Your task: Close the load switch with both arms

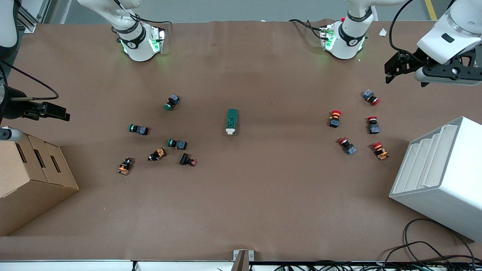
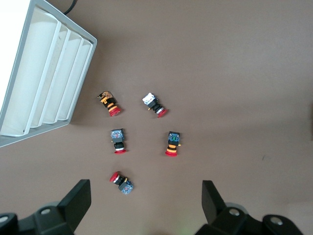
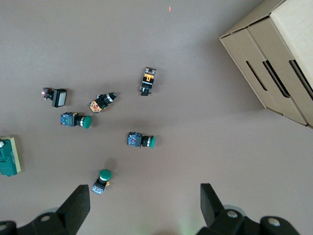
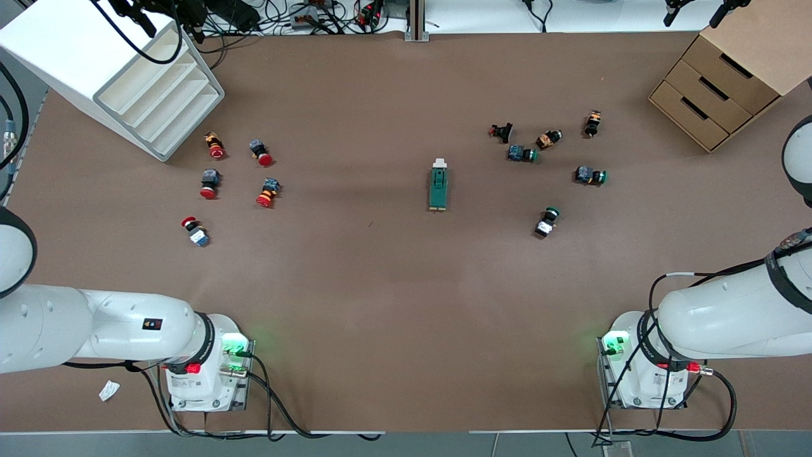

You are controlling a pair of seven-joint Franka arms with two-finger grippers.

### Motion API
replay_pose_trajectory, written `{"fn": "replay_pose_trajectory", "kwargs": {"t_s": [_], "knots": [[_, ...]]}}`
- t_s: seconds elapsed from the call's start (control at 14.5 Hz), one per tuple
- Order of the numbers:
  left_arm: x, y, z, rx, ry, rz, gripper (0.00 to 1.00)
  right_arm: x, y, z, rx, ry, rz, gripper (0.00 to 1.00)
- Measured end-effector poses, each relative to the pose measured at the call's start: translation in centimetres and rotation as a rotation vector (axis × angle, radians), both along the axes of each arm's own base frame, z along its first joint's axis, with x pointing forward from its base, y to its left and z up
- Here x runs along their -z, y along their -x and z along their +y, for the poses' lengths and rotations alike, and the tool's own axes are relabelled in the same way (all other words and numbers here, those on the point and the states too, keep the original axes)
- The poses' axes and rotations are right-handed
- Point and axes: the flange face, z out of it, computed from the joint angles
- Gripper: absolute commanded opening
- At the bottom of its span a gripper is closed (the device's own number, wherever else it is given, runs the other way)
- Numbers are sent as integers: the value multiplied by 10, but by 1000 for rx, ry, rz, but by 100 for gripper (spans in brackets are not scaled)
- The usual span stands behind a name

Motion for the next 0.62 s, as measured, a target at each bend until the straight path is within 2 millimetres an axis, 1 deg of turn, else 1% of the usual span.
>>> {"fn": "replay_pose_trajectory", "kwargs": {"t_s": [0.21, 0.62], "knots": [[0, -2, 0, -1, 3, -12, 100, -4, 1, 0, 0, 0, -2, 100], [0, -3, 1, -6, 21, -18, 100, -15, 15, 3, -5, -1, 36, 100]]}}
